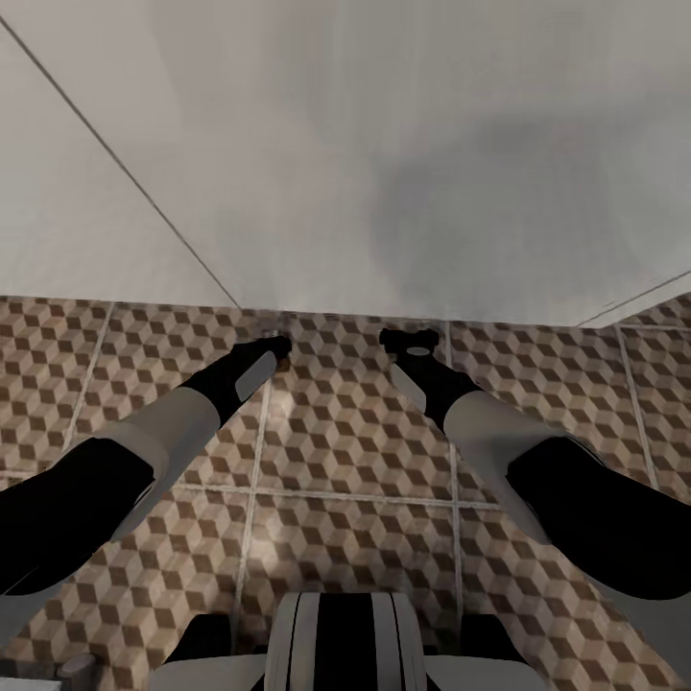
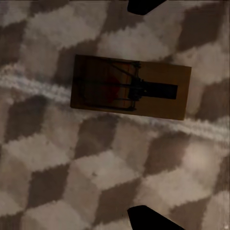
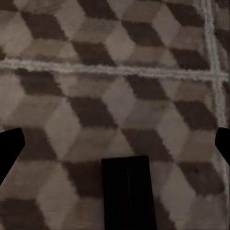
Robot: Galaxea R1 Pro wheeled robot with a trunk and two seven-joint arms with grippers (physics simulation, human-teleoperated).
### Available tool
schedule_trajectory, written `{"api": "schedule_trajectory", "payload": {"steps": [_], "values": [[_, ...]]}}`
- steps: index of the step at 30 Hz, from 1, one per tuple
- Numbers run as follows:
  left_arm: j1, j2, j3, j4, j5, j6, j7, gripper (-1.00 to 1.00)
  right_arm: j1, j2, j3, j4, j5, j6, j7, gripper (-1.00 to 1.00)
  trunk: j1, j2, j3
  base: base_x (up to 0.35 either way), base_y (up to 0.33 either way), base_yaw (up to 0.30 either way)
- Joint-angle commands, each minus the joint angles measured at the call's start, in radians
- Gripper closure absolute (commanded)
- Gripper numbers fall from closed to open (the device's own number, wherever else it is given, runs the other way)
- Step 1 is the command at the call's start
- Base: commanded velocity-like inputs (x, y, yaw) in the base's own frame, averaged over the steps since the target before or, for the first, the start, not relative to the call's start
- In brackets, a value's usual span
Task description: Take the four mousetraps from the cabinet in the bathroom and place them on the bathroom floor. Make sure all four end up on the same floor surface, and ensure that at least two of them are either under or directly next to the same bathroom sink.
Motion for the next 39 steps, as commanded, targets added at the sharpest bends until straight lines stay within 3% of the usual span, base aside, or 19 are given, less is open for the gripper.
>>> {"api": "schedule_trajectory", "payload": {"steps": [1, 28, 39], "values": [[-0.001, 0.001, -0.008, -0.002, 0.006, 0.004, 0.007, -1.0, -0.001, 0.0, 0.008, 0.0, -0.007, 0.001, -0.006, -1.0, -0.001, 0.0, 0.0, -0.274, 0.0, 0.0], [0.0, 0.002, -0.008, 0.0, 0.006, 0.004, 0.007, -1.0, 0.002, 0.0, 0.009, -0.005, -0.008, -0.001, -0.005, -1.0, -0.001, 0.0, 0.0, -0.319, 0.0, 0.0], [0.01, 0.002, -0.008, 0.0, 0.006, 0.003, 0.007, -1.0, 0.002, 0.0, 0.009, -0.006, -0.009, -0.001, -0.005, -1.0, -0.001, 0.0, 0.0, -0.088, 0.0, 0.0]]}}
